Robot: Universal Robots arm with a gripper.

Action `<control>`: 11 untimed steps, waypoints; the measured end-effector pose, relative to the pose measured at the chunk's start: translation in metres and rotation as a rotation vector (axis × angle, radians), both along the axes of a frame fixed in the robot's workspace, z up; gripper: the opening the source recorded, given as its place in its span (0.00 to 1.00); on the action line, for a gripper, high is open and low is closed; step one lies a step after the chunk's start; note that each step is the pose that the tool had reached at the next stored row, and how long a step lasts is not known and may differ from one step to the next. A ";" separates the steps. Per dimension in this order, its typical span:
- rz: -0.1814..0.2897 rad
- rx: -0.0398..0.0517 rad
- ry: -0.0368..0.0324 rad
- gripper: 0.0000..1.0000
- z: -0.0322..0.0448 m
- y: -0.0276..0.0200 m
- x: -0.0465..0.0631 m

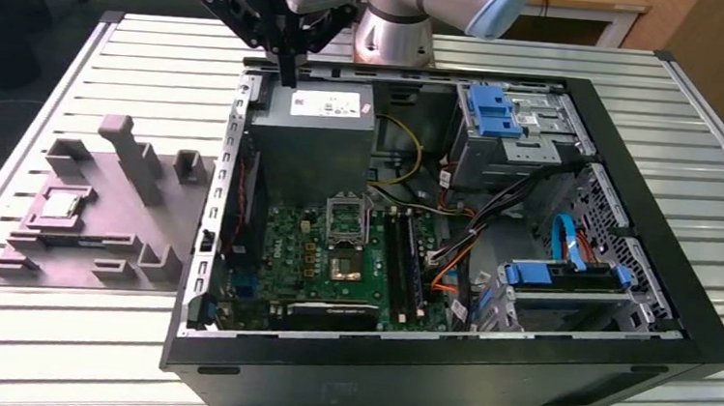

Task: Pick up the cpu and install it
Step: 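Reach for the cpu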

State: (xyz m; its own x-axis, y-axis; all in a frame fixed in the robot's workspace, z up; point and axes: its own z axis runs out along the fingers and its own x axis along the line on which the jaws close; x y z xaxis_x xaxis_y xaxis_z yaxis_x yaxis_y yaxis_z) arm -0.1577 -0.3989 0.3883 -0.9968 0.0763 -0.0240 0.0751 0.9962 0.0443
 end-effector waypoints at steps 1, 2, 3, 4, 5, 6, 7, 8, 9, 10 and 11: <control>0.000 0.0001 0.0000 0.11 -0.0001 0.0000 0.000; 0.000 0.0001 0.0000 0.11 -0.0001 0.0000 -0.001; 0.000 0.0001 0.0000 0.11 -0.0001 0.0000 -0.001; 0.000 0.0000 0.0001 0.11 -0.0001 0.0000 -0.001; 0.000 0.0001 0.0000 0.11 -0.0002 0.0000 -0.002; 0.000 0.0001 0.0000 0.11 -0.0002 0.0000 -0.002; 0.000 0.0001 0.0000 0.11 -0.0003 0.0000 -0.002; 0.000 0.0000 0.0000 0.11 -0.0003 0.0000 -0.003; 0.000 0.0001 0.0000 0.11 -0.0003 0.0000 -0.003; 0.000 0.0000 0.0000 0.11 -0.0004 0.0000 -0.003; 0.000 0.0001 0.0000 0.11 -0.0004 0.0000 -0.004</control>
